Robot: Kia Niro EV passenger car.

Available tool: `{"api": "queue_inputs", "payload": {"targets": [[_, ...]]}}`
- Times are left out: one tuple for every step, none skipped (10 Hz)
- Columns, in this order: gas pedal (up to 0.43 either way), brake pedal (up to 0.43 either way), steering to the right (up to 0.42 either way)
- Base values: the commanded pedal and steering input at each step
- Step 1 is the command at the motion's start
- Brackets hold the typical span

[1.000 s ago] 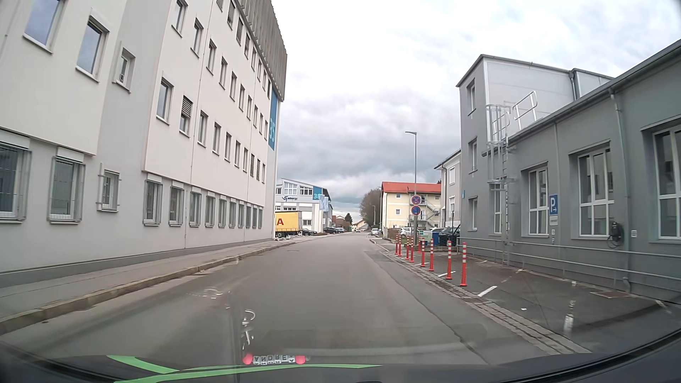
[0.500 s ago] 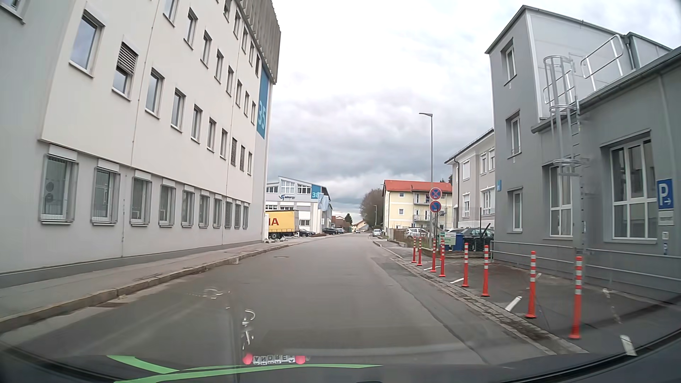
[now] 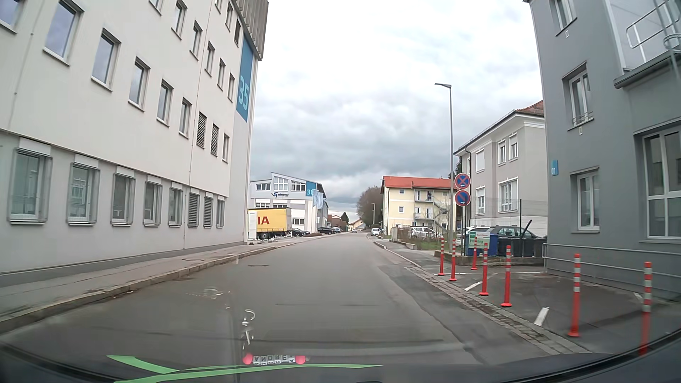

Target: Follow the waypoints while adhering to traffic rules and regulations

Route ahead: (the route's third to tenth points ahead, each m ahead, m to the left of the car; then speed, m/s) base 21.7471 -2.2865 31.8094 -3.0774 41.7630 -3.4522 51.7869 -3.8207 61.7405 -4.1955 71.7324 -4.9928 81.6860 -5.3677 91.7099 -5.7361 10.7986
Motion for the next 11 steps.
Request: {"api": "queue_inputs", "payload": {"targets": [[0.079, 0.0, 0.012], [0.079, 0.0, 0.012], [0.079, 0.0, 0.012], [0.079, 0.0, 0.012], [0.079, 0.0, 0.011], [0.079, 0.0, 0.011], [0.079, 0.0, 0.011], [0.079, 0.0, 0.01], [0.079, 0.0, 0.008], [0.079, 0.0, 0.008], [0.087, 0.0, 0.008]]}}
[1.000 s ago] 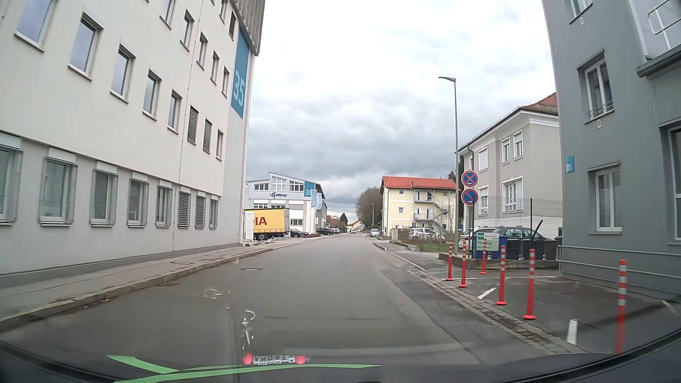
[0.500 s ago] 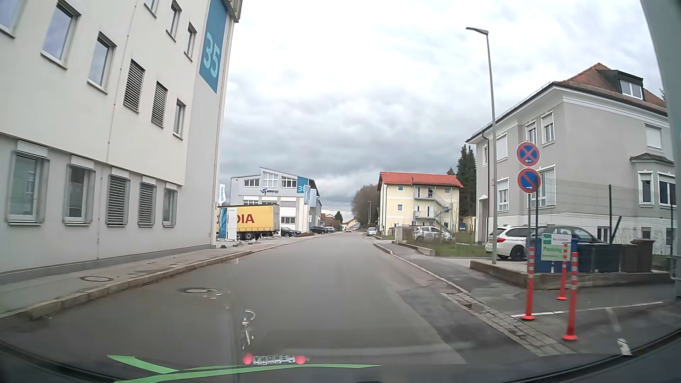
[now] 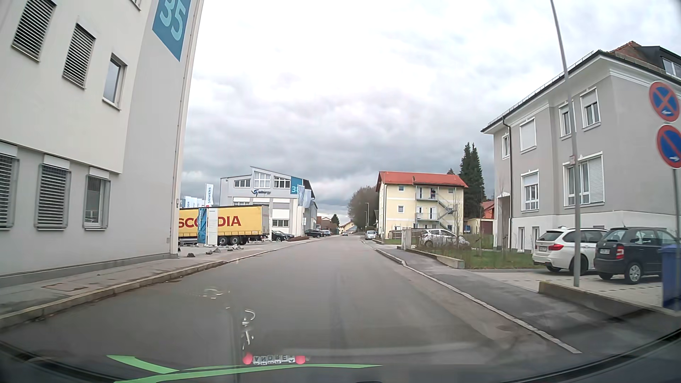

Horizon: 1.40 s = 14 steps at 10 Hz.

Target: Follow the waypoints while adhering to traffic rules and regulations

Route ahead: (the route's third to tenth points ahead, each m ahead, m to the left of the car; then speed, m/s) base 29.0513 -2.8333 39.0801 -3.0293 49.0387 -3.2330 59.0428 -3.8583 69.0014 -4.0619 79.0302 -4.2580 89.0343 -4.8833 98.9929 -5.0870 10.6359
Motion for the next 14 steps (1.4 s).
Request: {"api": "queue_inputs", "payload": {"targets": [[0.087, 0.0, 0.007], [0.087, 0.0, 0.007], [0.087, 0.0, 0.007], [0.087, 0.0, 0.006], [0.087, 0.0, 0.006], [0.087, 0.0, 0.005], [0.087, 0.0, 0.005], [0.087, 0.0, 0.005], [0.087, 0.0, 0.005], [0.087, 0.0, 0.005], [0.087, 0.0, 0.004], [0.087, 0.0, 0.005], [0.087, 0.0, 0.005], [0.087, 0.0, 0.005]]}}
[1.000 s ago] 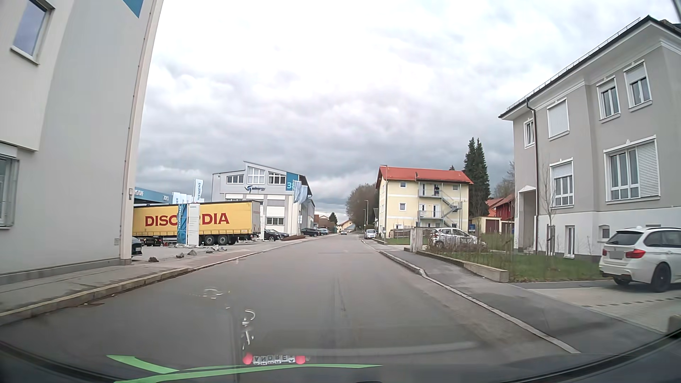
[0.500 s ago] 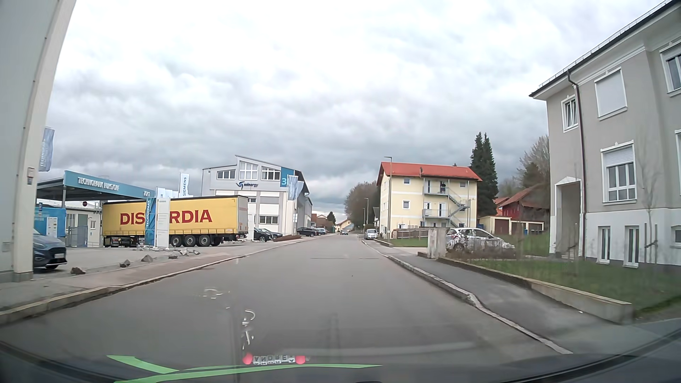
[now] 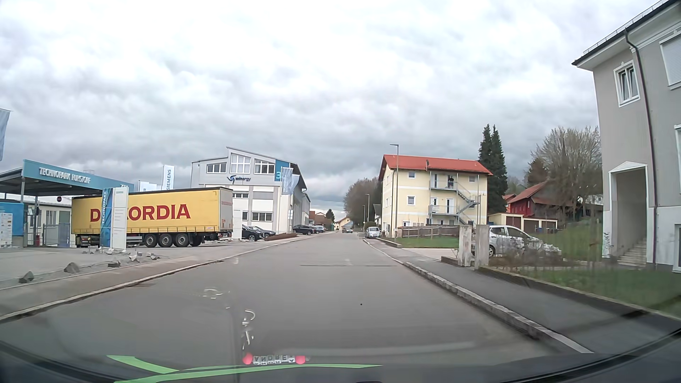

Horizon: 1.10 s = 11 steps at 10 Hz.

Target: Follow the waypoints while adhering to traffic rules and regulations

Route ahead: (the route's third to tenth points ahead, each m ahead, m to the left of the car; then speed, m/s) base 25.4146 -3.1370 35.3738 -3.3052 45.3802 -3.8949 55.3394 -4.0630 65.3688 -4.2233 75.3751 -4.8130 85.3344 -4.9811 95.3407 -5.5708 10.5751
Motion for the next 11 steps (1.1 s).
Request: {"api": "queue_inputs", "payload": {"targets": [[0.087, 0.0, 0.005], [0.087, 0.0, 0.004], [0.087, 0.0, 0.005], [0.087, 0.0, 0.005], [0.087, 0.0, 0.005], [0.087, 0.0, 0.005], [0.087, 0.0, 0.004], [0.087, 0.0, 0.005], [0.087, 0.0, 0.005], [0.087, 0.0, 0.004], [0.087, 0.0, 0.005]]}}
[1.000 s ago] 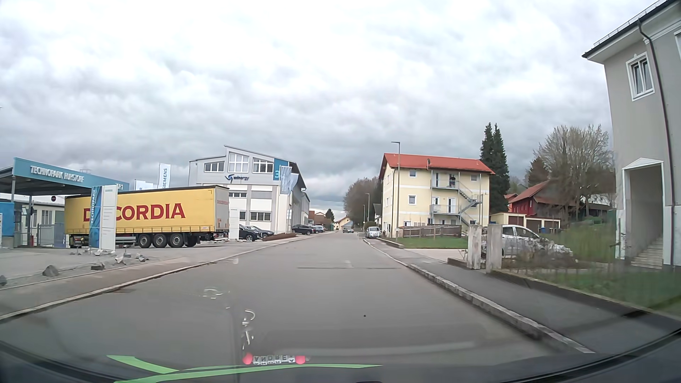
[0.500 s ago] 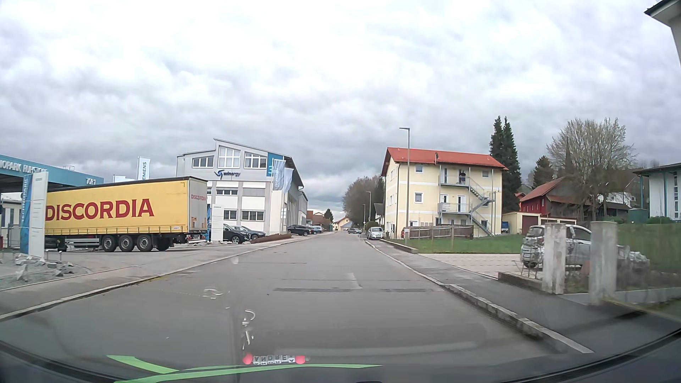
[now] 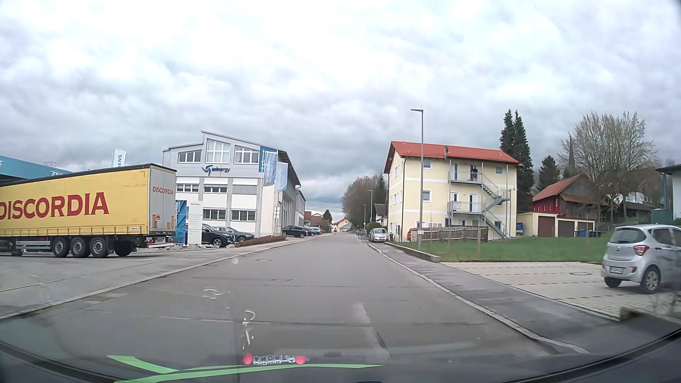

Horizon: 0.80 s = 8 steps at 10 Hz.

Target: Follow the waypoints while adhering to traffic rules and regulations

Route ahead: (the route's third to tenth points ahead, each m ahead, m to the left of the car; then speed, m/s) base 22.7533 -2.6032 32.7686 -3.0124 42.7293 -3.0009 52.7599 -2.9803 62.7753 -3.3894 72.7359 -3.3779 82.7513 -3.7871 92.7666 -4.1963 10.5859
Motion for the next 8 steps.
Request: {"api": "queue_inputs", "payload": {"targets": [[0.087, 0.0, 0.005], [0.087, 0.0, 0.006], [0.087, 0.0, 0.006], [0.087, 0.0, 0.005], [0.087, 0.0, 0.005], [0.087, 0.0, 0.005], [0.087, 0.0, 0.005], [0.087, 0.0, 0.005]]}}
